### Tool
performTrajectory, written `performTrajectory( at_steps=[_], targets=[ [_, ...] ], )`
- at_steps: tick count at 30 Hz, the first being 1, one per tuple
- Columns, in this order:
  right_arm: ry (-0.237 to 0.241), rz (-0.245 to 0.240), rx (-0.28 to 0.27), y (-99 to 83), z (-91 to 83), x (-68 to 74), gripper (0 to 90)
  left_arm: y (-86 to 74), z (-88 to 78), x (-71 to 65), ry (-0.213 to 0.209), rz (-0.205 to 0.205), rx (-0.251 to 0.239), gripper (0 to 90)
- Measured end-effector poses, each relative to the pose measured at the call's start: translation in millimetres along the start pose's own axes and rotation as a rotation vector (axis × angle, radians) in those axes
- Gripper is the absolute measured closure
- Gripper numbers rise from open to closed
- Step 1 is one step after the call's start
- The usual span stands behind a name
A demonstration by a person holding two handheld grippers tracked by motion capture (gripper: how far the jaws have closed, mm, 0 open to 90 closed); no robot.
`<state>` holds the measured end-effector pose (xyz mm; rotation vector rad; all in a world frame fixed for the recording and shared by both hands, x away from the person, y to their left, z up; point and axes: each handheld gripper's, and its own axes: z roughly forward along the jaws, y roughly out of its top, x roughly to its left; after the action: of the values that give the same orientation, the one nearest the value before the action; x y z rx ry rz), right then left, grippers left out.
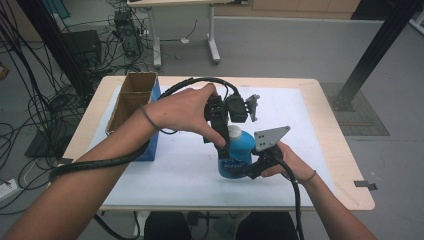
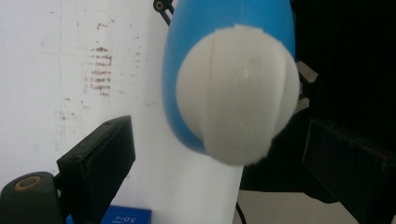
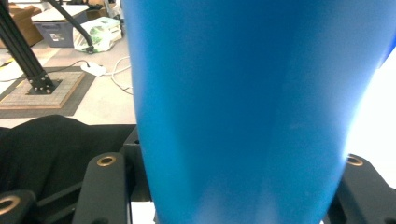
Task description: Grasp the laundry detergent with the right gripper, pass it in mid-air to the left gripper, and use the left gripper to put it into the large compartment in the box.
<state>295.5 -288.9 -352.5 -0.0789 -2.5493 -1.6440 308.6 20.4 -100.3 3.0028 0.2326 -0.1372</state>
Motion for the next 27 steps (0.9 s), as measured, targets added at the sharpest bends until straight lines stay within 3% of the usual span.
performTrajectory(
  at_steps=[27],
  targets=[
    [0.056,-0.024,0.038,17.8,21.5,-6.6,40.6,12.0,9.6,-6.5,0.0,0.027,0.062,9.5]
  ],
)
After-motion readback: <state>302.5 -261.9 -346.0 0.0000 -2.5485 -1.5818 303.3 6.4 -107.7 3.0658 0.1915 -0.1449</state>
